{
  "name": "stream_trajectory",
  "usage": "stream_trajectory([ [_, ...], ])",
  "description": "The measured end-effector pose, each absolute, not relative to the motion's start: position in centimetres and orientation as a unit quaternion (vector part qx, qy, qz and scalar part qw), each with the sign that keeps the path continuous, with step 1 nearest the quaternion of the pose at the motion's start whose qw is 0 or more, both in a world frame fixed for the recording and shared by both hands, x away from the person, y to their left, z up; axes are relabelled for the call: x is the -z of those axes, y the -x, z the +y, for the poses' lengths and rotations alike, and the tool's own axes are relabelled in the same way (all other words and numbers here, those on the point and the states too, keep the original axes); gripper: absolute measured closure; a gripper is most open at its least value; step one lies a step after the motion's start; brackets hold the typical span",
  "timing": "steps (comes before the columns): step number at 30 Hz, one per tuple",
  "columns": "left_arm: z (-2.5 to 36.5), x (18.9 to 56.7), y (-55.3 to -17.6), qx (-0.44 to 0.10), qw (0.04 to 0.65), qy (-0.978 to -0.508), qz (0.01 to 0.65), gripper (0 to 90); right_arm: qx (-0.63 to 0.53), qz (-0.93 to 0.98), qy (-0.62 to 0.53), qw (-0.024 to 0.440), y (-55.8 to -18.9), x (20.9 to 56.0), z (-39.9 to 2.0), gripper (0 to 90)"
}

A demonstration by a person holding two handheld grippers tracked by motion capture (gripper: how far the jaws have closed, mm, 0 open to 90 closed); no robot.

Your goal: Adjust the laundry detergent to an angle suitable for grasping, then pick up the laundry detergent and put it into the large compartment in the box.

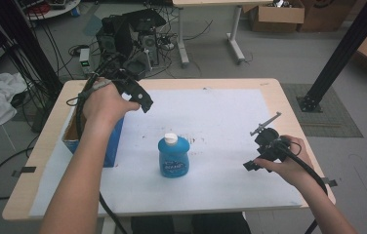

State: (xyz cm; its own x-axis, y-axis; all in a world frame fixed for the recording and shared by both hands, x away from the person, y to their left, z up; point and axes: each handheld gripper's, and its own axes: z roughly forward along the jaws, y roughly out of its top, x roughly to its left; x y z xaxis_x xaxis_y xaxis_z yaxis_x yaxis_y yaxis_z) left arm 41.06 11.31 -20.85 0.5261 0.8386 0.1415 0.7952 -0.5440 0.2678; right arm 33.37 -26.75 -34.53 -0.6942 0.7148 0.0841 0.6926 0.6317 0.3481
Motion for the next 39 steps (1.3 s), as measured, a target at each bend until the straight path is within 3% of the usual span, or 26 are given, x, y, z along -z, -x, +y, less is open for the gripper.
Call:
stream_trajectory([
  [27, 11.8, 20.2, -40.4, -0.135, 0.102, -0.876, 0.452, 6.0, -0.189, 0.902, -0.386, 0.029, -33.8, 34.6, -26.9, 17.7],
  [39, 11.1, 19.4, -38.2, -0.144, 0.143, -0.908, 0.367, 3.8, -0.197, 0.9, -0.388, 0.031, -33.6, 34.9, -27.2, 17.6],
])
